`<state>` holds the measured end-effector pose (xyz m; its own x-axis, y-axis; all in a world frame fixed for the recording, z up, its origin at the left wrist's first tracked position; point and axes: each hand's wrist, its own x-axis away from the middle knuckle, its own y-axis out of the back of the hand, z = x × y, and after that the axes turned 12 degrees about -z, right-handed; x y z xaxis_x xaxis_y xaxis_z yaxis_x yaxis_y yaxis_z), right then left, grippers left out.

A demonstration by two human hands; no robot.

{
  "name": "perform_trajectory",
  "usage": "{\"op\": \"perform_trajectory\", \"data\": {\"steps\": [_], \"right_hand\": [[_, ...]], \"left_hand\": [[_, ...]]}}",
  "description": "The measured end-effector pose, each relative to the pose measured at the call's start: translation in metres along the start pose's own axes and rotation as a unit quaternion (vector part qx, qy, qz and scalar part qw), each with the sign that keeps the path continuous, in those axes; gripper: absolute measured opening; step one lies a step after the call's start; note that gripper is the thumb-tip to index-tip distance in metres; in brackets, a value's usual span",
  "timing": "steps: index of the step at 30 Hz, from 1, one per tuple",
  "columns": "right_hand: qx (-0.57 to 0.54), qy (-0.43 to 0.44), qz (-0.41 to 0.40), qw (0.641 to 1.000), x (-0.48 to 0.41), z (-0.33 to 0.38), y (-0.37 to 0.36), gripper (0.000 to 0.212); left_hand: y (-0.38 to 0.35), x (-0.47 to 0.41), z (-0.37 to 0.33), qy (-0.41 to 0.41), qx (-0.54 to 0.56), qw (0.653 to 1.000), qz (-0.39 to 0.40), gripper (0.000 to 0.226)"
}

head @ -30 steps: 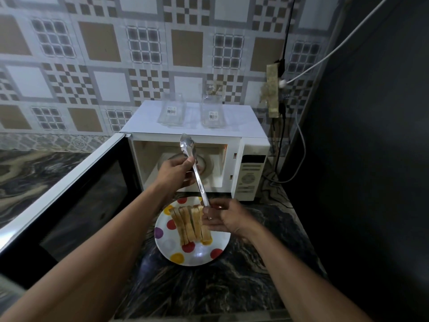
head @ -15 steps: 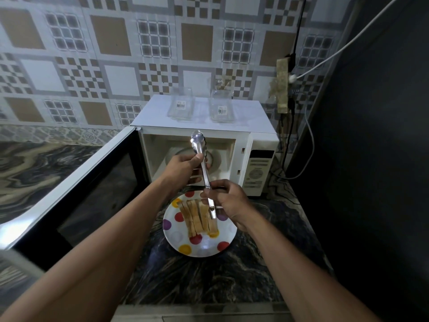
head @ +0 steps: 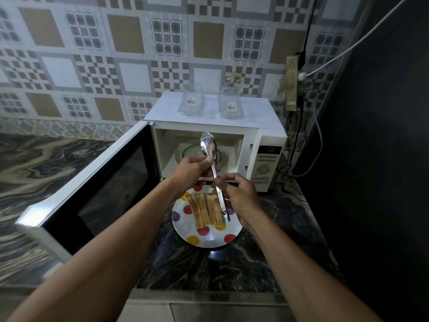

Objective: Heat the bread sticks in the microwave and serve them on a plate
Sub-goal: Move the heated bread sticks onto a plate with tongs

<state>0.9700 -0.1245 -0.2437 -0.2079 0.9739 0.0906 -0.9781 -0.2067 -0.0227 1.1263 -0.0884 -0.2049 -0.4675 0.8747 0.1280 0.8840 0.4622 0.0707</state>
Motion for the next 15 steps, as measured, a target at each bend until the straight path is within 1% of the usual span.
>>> {"op": "perform_trajectory", "data": {"steps": [2,4,6,7,9,10,12,14,15], "right_hand": [[0.005,0.016,0.004,1.000,0.005,0.001,0.000,0.012],[0.017,0.029,0.013,0.999,0.007,0.002,-0.002,0.023],[0.023,0.042,0.021,0.999,0.008,0.001,-0.004,0.034],[0.030,0.050,0.022,0.998,0.007,-0.002,-0.005,0.035],[0.043,0.047,0.030,0.998,0.006,-0.005,-0.005,0.036],[0.049,0.039,0.035,0.997,0.005,-0.008,-0.006,0.036],[0.067,0.025,0.039,0.997,0.006,-0.013,-0.007,0.032],[0.092,0.017,0.023,0.995,0.005,-0.019,-0.008,0.021],[0.107,0.014,0.018,0.994,0.003,-0.022,-0.007,0.020]], "left_hand": [[0.001,0.001,0.003,0.008,0.008,1.000,0.001,0.040],[0.001,0.001,0.006,0.025,0.019,1.000,0.000,0.041],[0.001,0.004,0.007,0.040,0.000,0.999,0.006,0.033],[0.002,0.005,0.010,0.043,-0.014,0.999,0.015,0.029],[0.005,0.006,0.016,0.033,-0.035,0.998,0.048,0.022],[0.007,0.005,0.020,0.029,-0.035,0.997,0.055,0.027],[0.008,0.006,0.027,0.022,-0.029,0.998,0.050,0.034],[0.007,0.007,0.031,0.012,-0.012,0.999,0.038,0.028],[0.006,0.007,0.032,0.013,0.000,1.000,0.028,0.026]]}}
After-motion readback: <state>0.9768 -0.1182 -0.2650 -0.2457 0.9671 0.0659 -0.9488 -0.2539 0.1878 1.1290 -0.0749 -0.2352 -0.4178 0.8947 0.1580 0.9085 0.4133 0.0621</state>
